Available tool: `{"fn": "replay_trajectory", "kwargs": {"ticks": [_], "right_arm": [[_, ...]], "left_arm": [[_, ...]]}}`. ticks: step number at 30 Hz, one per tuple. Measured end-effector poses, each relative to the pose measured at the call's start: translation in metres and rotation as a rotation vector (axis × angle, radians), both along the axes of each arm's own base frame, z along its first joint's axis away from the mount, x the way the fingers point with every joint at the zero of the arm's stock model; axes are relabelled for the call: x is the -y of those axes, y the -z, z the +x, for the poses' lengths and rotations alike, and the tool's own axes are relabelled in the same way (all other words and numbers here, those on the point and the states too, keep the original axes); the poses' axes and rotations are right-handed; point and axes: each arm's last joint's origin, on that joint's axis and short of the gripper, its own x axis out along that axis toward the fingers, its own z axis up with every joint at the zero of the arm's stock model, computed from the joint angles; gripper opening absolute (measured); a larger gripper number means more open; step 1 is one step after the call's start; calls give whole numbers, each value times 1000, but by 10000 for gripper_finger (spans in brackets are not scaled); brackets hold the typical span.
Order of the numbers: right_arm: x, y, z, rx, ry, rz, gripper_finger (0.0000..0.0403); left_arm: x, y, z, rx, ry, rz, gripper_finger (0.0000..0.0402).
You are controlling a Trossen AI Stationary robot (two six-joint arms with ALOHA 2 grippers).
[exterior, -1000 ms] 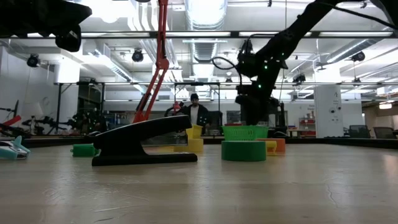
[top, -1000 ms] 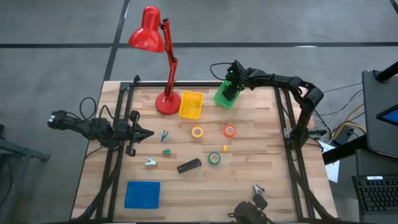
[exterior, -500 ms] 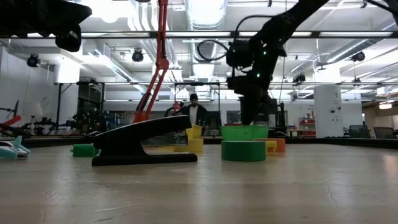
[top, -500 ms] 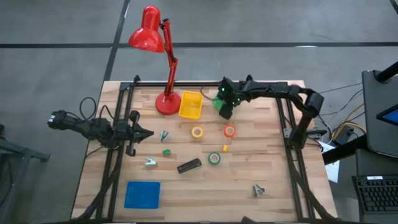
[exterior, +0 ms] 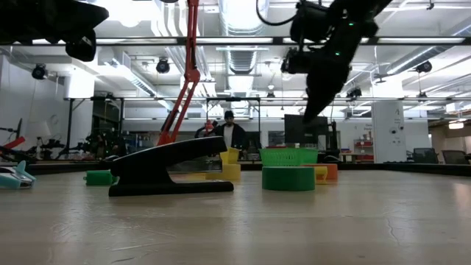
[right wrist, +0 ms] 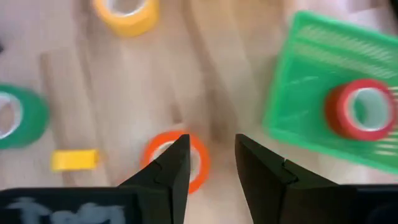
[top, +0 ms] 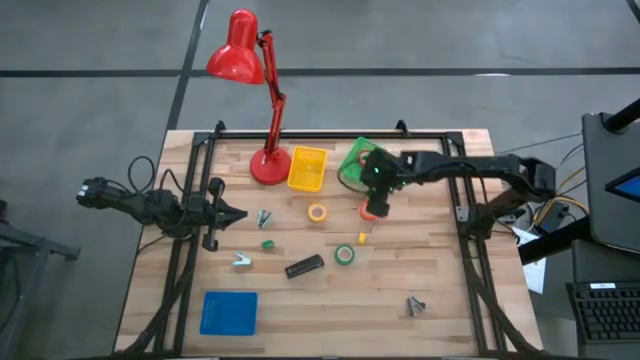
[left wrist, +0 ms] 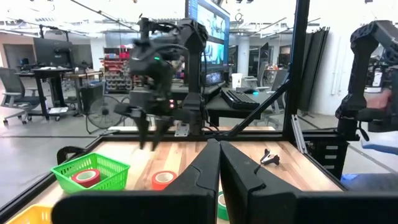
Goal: Pick and place Stapler, Stapler remover, tape
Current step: Put the orange tape into the green bin
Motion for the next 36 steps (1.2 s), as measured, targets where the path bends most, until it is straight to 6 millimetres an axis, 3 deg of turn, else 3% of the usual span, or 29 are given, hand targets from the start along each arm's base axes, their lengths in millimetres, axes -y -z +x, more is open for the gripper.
{"fn": "replay_trajectory", "kwargs": {"ticks": [6,14,27,36], "right_arm": [[-26,24,-12,55,-73,-11,116],[-44,52,-11,61,-109,7,124],[-45,83,-3,-40,-120,13,112],[-45,87,-2,-54,-116,17,87]], "left_arm": [[0,0,0,0,0,0,14],[0,0,0,-3,0,1,14],[0,1,0,-9,0,3,14],[0,1,1,-10,0,3,14]]}}
